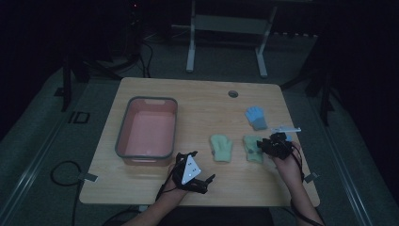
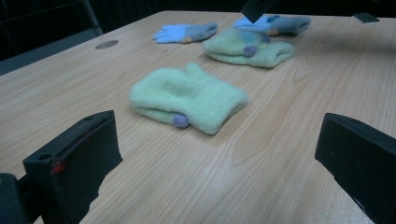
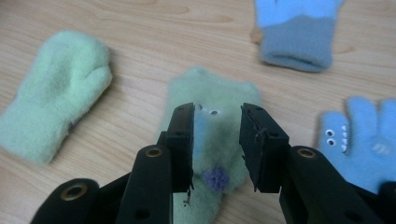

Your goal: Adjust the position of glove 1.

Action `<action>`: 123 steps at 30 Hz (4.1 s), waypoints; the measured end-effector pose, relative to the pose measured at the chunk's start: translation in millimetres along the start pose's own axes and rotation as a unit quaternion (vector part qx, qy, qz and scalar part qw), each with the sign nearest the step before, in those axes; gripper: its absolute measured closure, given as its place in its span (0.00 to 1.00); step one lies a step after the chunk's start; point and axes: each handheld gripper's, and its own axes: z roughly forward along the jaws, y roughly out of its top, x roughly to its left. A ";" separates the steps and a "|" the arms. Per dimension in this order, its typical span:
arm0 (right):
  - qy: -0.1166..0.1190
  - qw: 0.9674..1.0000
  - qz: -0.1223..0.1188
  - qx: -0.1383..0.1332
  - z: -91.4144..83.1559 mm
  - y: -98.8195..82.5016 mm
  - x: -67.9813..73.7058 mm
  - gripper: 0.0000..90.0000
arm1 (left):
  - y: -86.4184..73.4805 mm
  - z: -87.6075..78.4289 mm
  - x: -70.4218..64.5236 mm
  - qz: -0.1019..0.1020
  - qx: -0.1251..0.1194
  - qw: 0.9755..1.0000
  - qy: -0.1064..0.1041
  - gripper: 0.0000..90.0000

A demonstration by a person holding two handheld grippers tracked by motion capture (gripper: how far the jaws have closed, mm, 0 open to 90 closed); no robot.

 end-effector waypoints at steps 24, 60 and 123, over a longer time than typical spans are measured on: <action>-0.040 0.998 0.026 0.032 28.0 -10.4 15.4 0.93 | -0.3 -0.5 0.3 -0.003 -0.002 1.000 0.003 0.00; 0.005 1.000 -0.016 -0.026 -6.4 62.2 111.8 0.94 | -0.6 -1.4 1.2 -0.008 -0.005 1.000 0.000 0.00; 0.192 0.976 -0.104 -0.007 60.9 64.7 52.7 0.58 | 52.3 59.0 19.1 0.119 0.069 0.981 -0.139 0.30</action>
